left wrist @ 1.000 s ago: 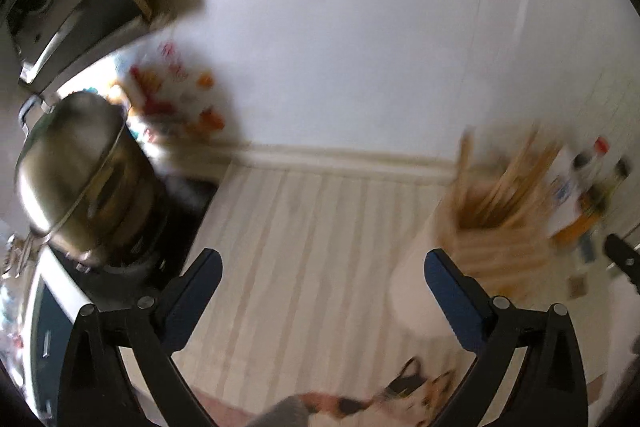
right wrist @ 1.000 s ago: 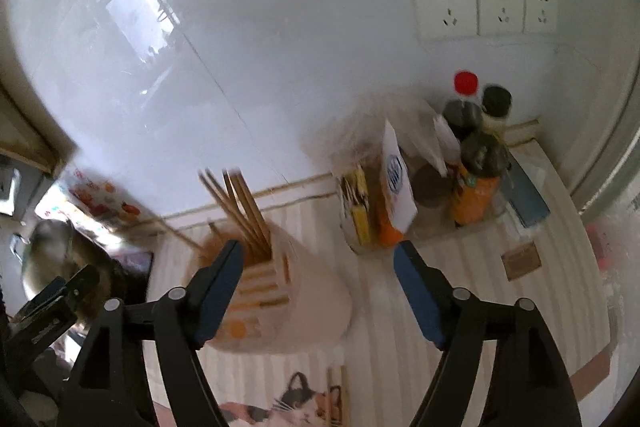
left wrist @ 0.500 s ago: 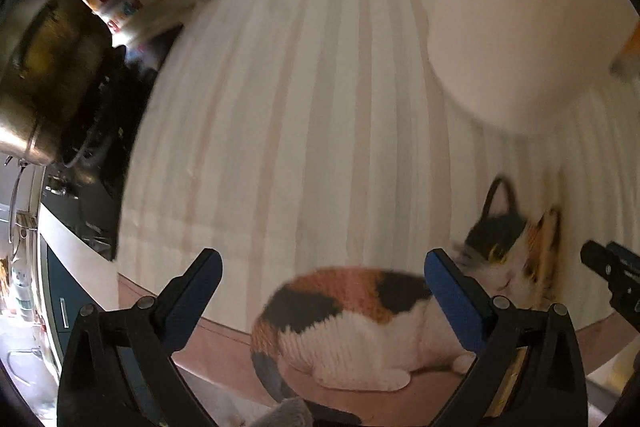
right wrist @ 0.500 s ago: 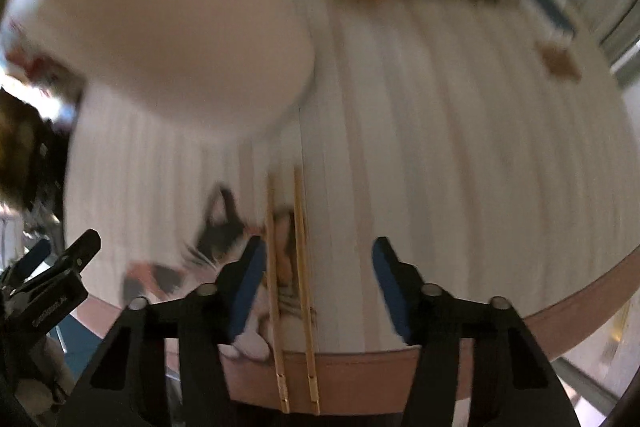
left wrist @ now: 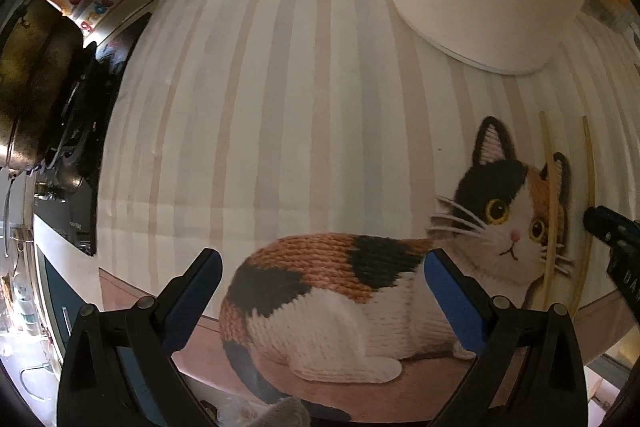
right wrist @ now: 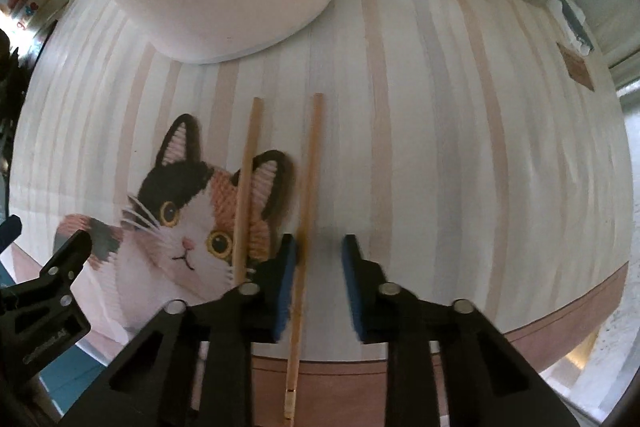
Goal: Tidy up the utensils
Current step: 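Move both grippers back down to the last chopsticks, then close the left gripper on a chopstick while the right gripper grasps the last one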
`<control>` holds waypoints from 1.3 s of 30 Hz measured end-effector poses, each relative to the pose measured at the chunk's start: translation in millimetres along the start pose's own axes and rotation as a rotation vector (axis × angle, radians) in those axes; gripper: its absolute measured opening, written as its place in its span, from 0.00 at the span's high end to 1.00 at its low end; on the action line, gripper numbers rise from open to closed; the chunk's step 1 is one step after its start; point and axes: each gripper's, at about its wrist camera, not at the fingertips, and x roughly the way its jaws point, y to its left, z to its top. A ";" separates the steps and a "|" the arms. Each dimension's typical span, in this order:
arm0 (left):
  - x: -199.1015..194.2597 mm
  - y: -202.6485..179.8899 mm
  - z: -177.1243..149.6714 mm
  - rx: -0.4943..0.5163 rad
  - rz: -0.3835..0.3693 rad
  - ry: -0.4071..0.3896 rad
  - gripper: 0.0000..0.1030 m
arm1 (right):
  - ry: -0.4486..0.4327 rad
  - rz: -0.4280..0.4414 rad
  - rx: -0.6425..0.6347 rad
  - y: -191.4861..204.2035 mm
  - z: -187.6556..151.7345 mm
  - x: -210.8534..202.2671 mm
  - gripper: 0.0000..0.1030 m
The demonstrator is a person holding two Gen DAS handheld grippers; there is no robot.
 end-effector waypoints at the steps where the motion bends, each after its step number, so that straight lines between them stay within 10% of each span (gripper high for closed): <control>1: -0.2 -2.8 -0.1 0.003 -0.005 0.003 0.00 | 0.002 0.006 0.012 -4.8 -0.6 -0.5 0.92; 13: -14.0 -70.1 6.8 0.083 -0.152 0.014 0.03 | 0.017 -0.055 0.141 -93.7 -21.7 -4.1 0.93; 23: -14.2 -137.2 16.9 0.176 -0.236 0.056 0.37 | 0.023 -0.075 0.216 -145.2 -36.3 -4.9 0.93; 28: -10.7 -155.4 19.2 0.193 -0.214 0.061 0.67 | 0.021 -0.069 0.225 -157.2 -39.5 -1.0 0.93; 30: -11.9 -157.4 20.0 0.203 -0.222 0.057 0.94 | 0.021 -0.073 0.221 -154.8 -33.7 -2.5 0.93; 39: -4.3 -113.8 18.5 0.130 -0.179 0.064 0.95 | 0.033 -0.040 0.178 -133.3 2.8 -0.8 0.93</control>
